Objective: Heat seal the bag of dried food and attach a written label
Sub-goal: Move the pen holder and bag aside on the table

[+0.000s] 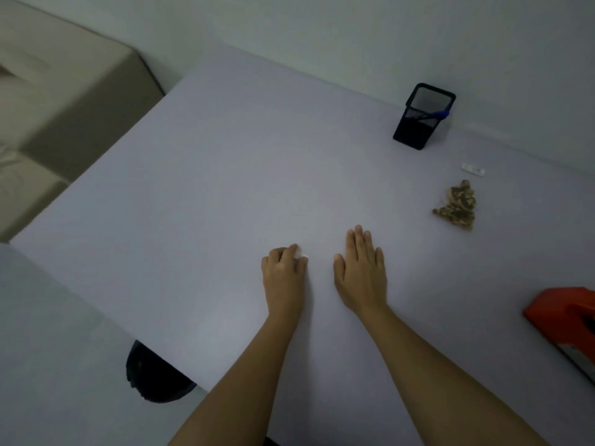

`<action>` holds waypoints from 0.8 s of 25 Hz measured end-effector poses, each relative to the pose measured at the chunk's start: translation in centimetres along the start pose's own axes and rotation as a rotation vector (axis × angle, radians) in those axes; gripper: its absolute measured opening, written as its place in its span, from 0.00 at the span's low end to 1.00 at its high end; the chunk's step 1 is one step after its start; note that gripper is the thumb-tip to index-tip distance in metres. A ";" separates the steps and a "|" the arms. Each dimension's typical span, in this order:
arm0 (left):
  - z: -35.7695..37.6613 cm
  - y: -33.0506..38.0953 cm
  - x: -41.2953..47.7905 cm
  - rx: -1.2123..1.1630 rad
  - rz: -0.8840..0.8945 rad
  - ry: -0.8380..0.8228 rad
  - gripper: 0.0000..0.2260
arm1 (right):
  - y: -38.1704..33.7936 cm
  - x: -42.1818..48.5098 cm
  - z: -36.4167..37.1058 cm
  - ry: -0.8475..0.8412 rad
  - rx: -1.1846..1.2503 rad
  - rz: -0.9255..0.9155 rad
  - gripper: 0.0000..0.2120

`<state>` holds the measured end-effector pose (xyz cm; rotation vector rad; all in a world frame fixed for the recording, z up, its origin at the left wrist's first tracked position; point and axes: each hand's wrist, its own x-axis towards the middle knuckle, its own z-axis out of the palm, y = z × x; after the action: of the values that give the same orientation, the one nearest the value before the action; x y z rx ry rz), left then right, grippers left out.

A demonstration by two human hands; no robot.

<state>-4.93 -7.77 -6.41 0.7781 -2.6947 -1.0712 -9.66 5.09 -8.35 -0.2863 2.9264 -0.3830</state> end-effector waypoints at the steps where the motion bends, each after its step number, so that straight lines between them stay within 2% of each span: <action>1: 0.0 0.1 0.0 -0.017 -0.016 0.001 0.12 | 0.1 0.0 0.1 -0.011 -0.001 -0.001 0.34; 5: -1.2 0.0 -0.2 -0.236 -0.065 0.029 0.10 | 0.1 0.0 0.2 -0.017 -0.023 -0.023 0.29; 10: -7.0 -2.1 -1.6 -0.445 -0.192 0.136 0.10 | -3.7 -2.0 -0.9 -0.006 0.031 -0.128 0.32; 15: -16.2 -9.1 -2.5 -0.577 -0.344 0.284 0.10 | -14.9 -6.0 1.1 0.011 0.228 -0.296 0.30; 20: -26.1 -20.6 -5.4 -0.680 -0.402 0.484 0.08 | -29.4 -13.2 7.1 -0.044 0.318 -0.504 0.26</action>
<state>16.24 -33.33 -0.72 1.2435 -1.6512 -1.5099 9.41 -21.64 -5.20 -0.9677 2.6590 -0.8835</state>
